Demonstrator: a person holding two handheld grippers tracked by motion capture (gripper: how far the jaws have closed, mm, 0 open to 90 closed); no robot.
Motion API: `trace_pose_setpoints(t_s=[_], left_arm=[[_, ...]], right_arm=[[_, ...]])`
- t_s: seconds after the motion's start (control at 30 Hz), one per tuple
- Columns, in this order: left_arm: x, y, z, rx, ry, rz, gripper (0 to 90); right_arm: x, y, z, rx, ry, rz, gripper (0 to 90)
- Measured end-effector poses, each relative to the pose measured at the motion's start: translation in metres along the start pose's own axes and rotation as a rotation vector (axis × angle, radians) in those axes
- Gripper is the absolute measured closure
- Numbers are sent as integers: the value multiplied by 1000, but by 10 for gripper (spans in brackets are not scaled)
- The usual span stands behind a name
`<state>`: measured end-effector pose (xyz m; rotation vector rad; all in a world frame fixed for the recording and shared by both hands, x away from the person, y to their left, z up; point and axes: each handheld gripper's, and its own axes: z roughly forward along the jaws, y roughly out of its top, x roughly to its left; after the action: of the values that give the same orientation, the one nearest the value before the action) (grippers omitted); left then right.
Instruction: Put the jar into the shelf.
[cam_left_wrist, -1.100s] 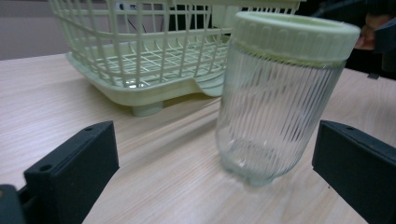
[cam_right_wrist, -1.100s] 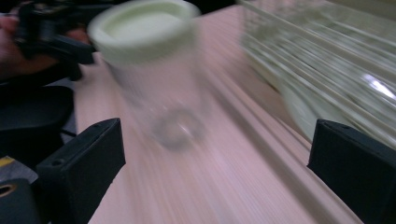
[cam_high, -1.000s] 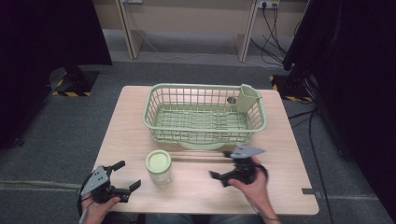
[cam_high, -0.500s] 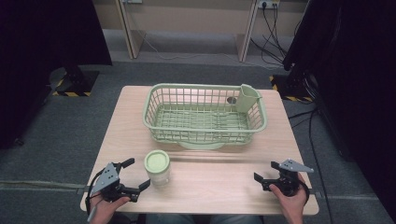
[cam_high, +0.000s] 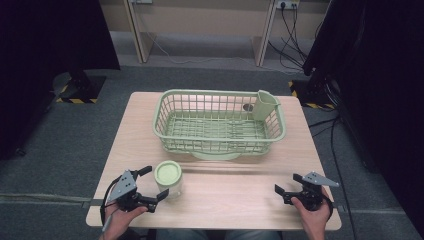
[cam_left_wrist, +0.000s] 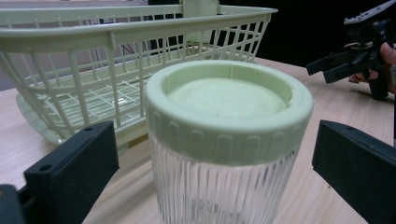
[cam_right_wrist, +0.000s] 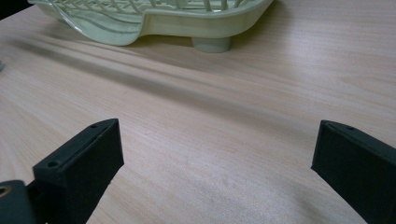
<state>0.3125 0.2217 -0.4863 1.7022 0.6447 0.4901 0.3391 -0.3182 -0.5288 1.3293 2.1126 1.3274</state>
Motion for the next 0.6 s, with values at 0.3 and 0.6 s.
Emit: trace_pose_setpoints(t_s=[0.3, 0.6], left_arm=[[-2, 7, 13, 13, -14, 12, 4], [-2, 10, 23, 34, -22, 27, 81]], right_arm=[[-1, 0, 0, -7, 2, 0, 24], [-1, 0, 0, -6, 5, 2, 25]])
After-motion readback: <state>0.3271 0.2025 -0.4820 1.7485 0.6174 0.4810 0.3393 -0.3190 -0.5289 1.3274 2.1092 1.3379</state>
